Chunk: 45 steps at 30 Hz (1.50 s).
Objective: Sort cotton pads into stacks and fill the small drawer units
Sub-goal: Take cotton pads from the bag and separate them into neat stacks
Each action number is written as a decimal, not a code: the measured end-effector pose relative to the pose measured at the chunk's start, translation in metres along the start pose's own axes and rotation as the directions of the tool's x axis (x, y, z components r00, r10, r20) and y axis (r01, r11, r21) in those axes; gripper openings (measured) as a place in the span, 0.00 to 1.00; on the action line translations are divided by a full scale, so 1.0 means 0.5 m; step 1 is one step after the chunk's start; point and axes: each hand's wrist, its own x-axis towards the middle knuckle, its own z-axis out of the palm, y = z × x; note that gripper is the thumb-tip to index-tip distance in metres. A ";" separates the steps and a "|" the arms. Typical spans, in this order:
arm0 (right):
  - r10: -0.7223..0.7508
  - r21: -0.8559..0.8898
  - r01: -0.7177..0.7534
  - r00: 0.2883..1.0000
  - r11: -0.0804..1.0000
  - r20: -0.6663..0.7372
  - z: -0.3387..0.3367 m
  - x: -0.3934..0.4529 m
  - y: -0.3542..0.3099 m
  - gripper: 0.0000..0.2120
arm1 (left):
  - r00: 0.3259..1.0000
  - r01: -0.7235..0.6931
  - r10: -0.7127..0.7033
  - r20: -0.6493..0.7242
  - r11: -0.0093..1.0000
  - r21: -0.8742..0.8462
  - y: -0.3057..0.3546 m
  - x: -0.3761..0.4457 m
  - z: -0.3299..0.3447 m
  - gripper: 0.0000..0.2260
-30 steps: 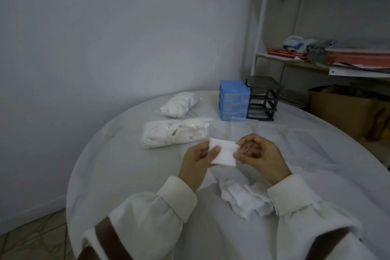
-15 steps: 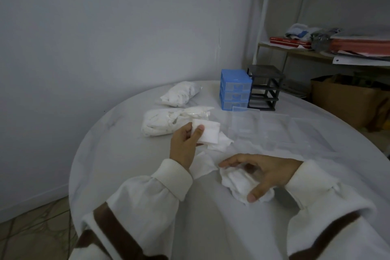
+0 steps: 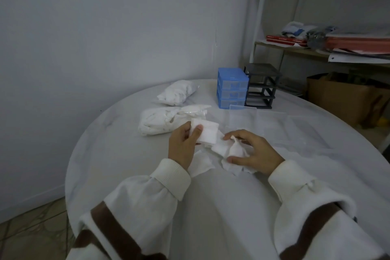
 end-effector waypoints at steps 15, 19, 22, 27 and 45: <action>-0.176 -0.502 0.245 0.968 0.830 0.181 0.062 0.011 -0.012 0.11 | 0.989 -0.103 0.108 -0.100 0.993 0.062 -0.004 0.009 -0.015 0.22; -0.181 -0.579 0.152 0.984 0.801 0.008 0.049 0.010 -0.015 0.17 | 0.991 -0.081 0.090 -0.100 0.992 0.097 -0.002 0.006 -0.016 0.16; -0.236 -0.496 0.185 0.971 0.848 -0.042 0.033 0.010 -0.014 0.15 | 0.991 -0.074 0.085 -0.101 0.991 0.108 -0.005 0.008 -0.015 0.17; -0.293 -0.385 0.355 0.933 0.852 0.211 0.062 0.004 -0.023 0.21 | 0.990 -0.059 0.071 -0.120 0.993 0.102 -0.006 0.011 -0.014 0.18; 0.020 0.288 0.074 0.951 0.955 -0.310 0.010 0.006 -0.037 0.13 | 0.994 0.103 -0.105 -0.040 0.993 -0.054 0.002 0.001 -0.002 0.09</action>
